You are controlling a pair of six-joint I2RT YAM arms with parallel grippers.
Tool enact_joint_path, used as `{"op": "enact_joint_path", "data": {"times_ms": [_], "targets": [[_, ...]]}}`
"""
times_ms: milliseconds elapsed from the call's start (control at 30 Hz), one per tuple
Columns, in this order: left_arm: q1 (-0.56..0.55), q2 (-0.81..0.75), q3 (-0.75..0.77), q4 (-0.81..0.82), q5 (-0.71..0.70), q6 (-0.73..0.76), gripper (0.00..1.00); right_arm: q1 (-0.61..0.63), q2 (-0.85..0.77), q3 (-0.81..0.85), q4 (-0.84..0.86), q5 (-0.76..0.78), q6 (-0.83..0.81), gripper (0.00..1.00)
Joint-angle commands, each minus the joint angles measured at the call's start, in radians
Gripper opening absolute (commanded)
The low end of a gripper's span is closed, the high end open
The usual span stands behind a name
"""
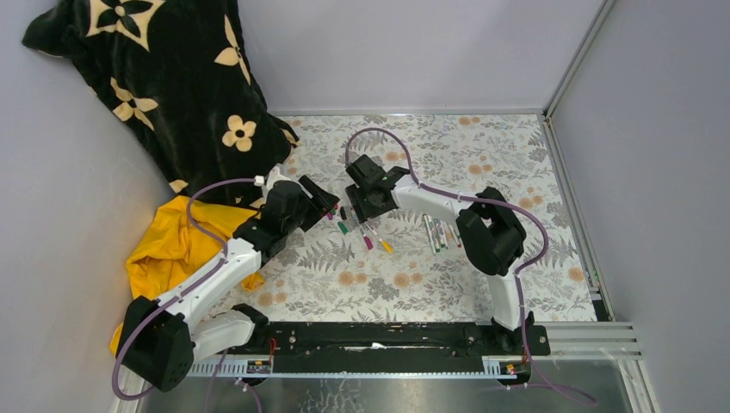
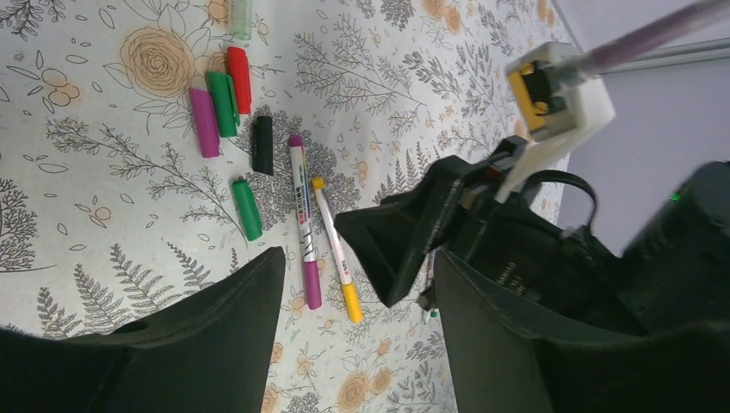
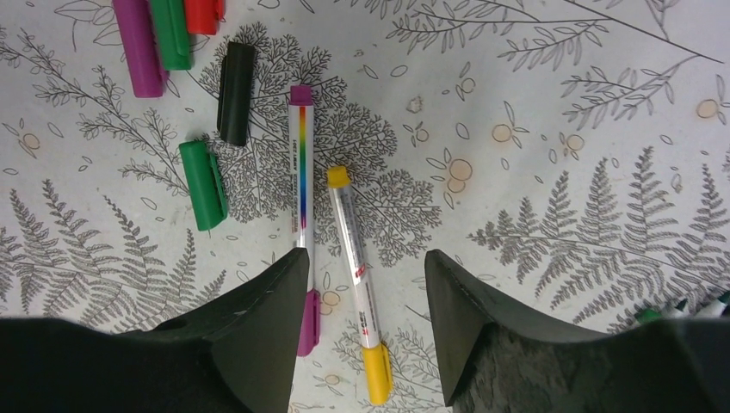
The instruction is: Open the pen caps
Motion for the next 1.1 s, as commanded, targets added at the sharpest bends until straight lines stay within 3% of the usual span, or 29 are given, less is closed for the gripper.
{"op": "enact_joint_path", "data": {"times_ms": [0, 867, 1067], "targets": [[0.009, -0.031, -0.009, -0.017, 0.006, -0.006, 0.71, 0.019, 0.039, 0.048, -0.031, -0.008, -0.008, 0.59], [0.021, -0.058, -0.029, 0.001, 0.006, -0.008, 0.71, 0.019, 0.114, 0.01, -0.025, -0.009, -0.007, 0.54], [0.025, -0.058, -0.039, 0.005, 0.01, -0.011, 0.71, 0.019, 0.134, 0.009, -0.04, -0.031, 0.003, 0.33]]}}
